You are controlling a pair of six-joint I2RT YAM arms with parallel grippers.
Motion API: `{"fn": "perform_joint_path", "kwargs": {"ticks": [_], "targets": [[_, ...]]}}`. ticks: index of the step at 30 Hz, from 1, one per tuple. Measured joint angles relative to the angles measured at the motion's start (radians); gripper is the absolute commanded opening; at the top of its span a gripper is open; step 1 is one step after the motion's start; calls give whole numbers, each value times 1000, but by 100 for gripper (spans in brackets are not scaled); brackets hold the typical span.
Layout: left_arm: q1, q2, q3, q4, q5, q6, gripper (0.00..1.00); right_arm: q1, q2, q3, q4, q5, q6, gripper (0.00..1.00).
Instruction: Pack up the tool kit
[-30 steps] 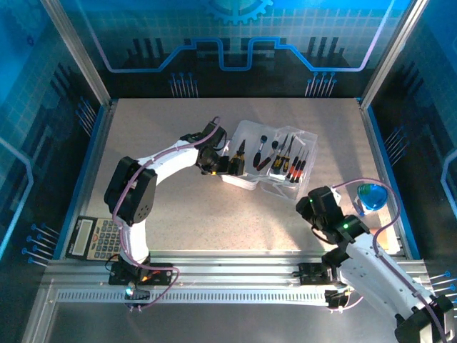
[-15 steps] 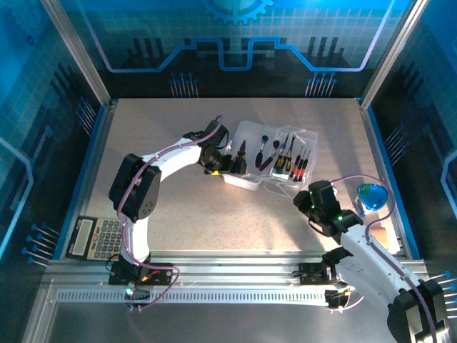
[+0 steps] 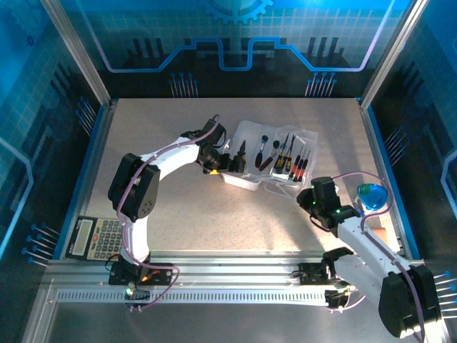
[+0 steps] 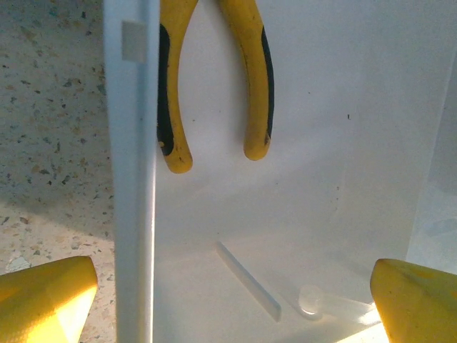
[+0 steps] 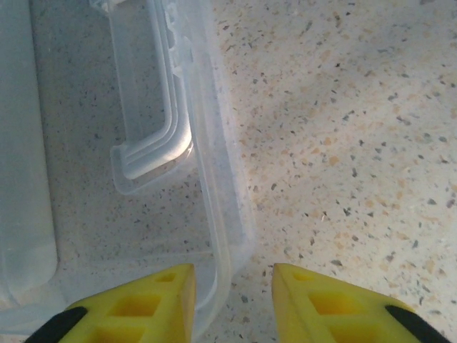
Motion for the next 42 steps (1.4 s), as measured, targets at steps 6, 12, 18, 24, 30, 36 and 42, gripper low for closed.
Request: {"fn": "perform_joint_path", "kwargs": {"ticks": [6,12,18,24,30,36,42], "targets": [[15,0,0,0,12,0,99,-11,59,0,74,-15,-24,14],[34,-12,0,-2,14,0,99,-31,83,3,101,-14,-36,0],[66,-73,0,-8,14,0,99,-36,79,26,54,-13,-75,0],[121,-108,-18,15,25,-8,99,-47,41,100,-94,13,-154,0],[141,-108,-72,26,26,-29,99,-51,38,224,-215,53,-249,0],[141,-107,-97,53,34,-53,99,-44,38,343,-292,94,-333,0],[141,-83,-112,83,37,-53,99,26,52,441,-358,147,-389,0]]}}
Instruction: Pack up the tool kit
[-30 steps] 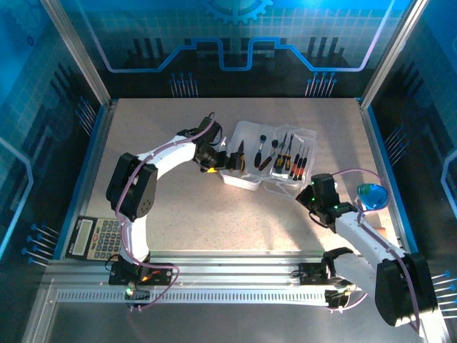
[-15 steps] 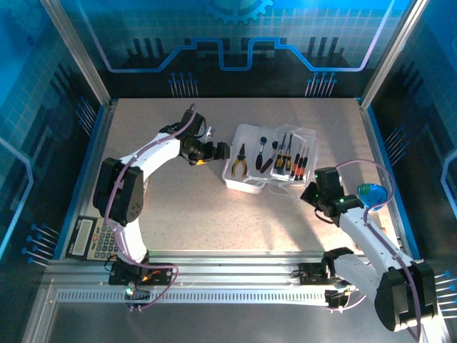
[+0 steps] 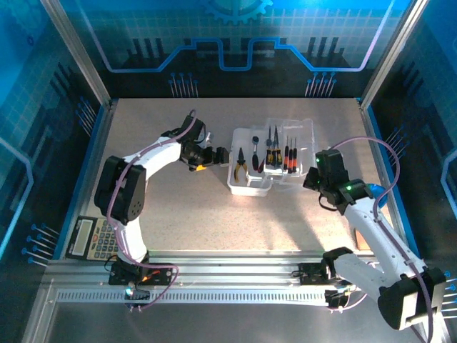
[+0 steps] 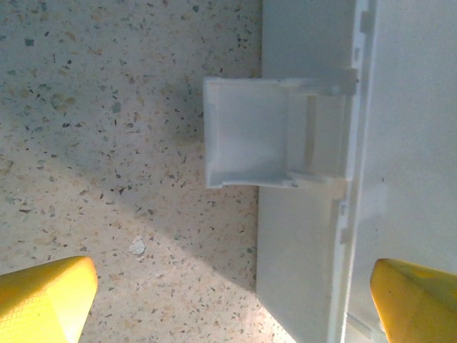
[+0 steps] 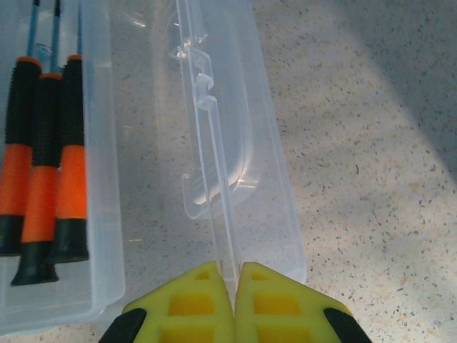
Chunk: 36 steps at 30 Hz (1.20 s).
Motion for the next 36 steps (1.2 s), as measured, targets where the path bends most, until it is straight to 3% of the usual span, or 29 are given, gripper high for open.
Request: {"fn": "perform_joint_path", "kwargs": {"ticks": [15,26,33,36], "targets": [[6,73,-18,22,3,-24,99,328,124,214,-52,202,-17,0],[8,73,-28,41,5,-25,99,561,311,332,74,179,-14,0],[8,58,-69,74,3,-24,99,578,330,385,82,173,-20,17],[9,36,-99,75,3,-24,99,566,330,402,83,165,-31,41]]}}
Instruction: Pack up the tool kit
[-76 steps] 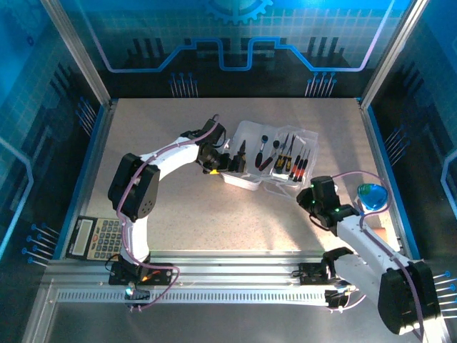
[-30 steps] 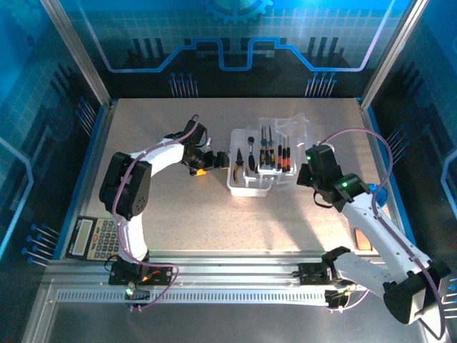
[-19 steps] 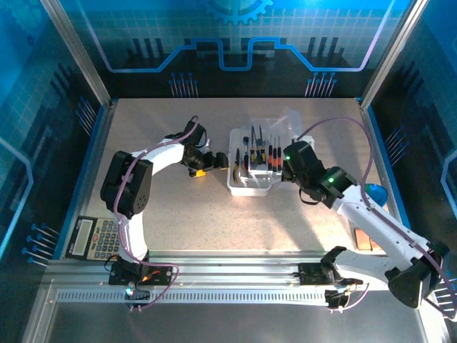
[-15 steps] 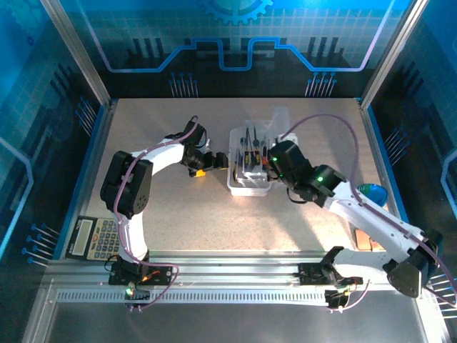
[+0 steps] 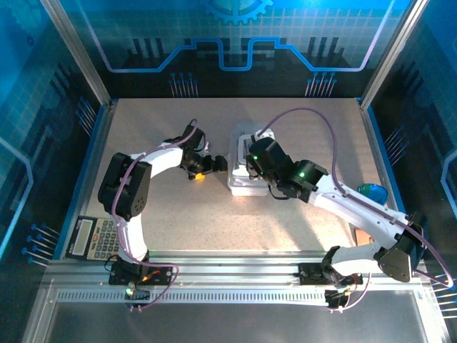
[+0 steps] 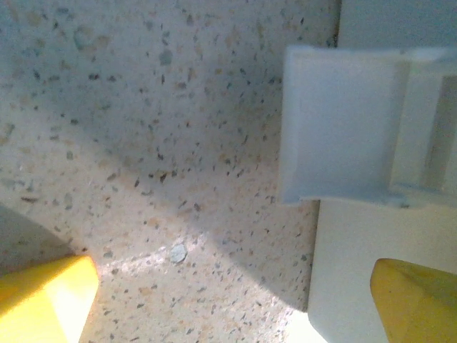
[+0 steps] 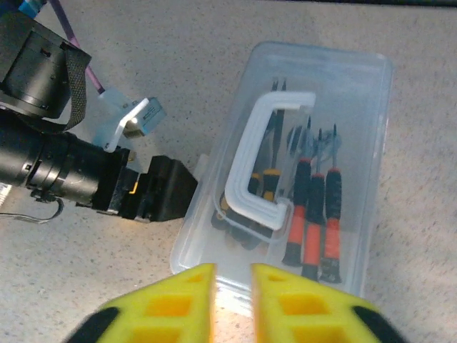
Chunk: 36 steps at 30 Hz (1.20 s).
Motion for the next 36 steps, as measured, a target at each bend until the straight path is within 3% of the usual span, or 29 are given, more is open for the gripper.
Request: {"fn": "perform_joint_path", "kwargs": {"ticks": [3,5,6,7,12,19,28,36], "targets": [[7,-26,-31,0,0,0,99,-68,0,4,3,-51,-21,72],[16,-48,-56,-1,0,-1,99,-142,6,4,10,-102,-31,85],[23,-63,-69,-1,0,-1,99,-192,16,6,16,-140,-39,97],[28,-74,-77,-1,0,-1,99,-230,30,10,20,-169,-43,100],[56,-126,-100,0,0,-1,99,-395,200,79,48,-374,-92,100],[69,-158,-145,10,0,-5,99,-461,443,172,79,-568,-163,100],[109,-202,-199,21,0,-27,99,-481,557,227,52,-604,-264,100],[117,-204,-199,30,1,-28,99,-471,570,238,36,-583,-309,99]]}}
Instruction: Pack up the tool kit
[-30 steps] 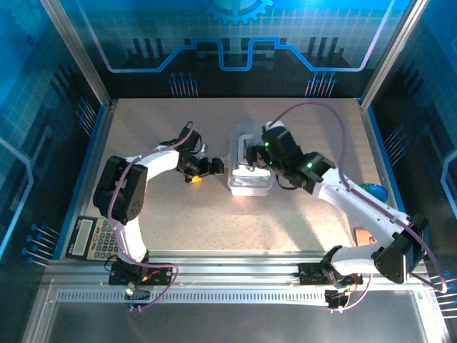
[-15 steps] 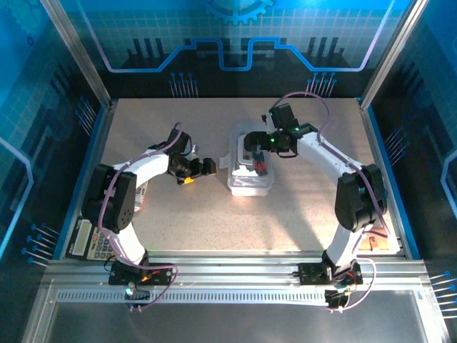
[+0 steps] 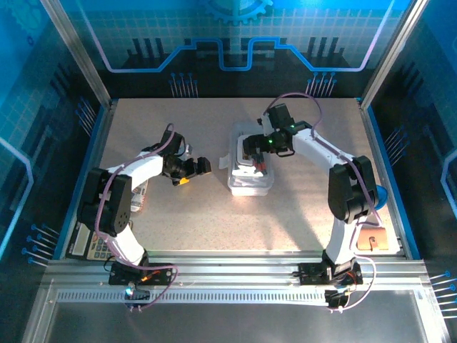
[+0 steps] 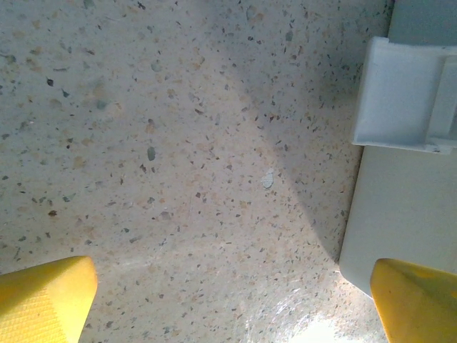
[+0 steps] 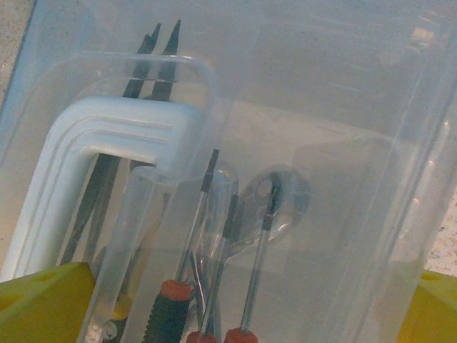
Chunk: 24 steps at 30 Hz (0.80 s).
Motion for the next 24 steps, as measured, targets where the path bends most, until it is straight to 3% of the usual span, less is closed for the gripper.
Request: {"fn": "perform_joint_path", "kwargs": {"ticks": [17,24], "targets": [[0,-42,-98,106,16,-19,99,120,-116,-160,99,113,-64,95],[0,-85,-226,281,80,-94,99,148,-195,-247,101,105,-71,96]]}}
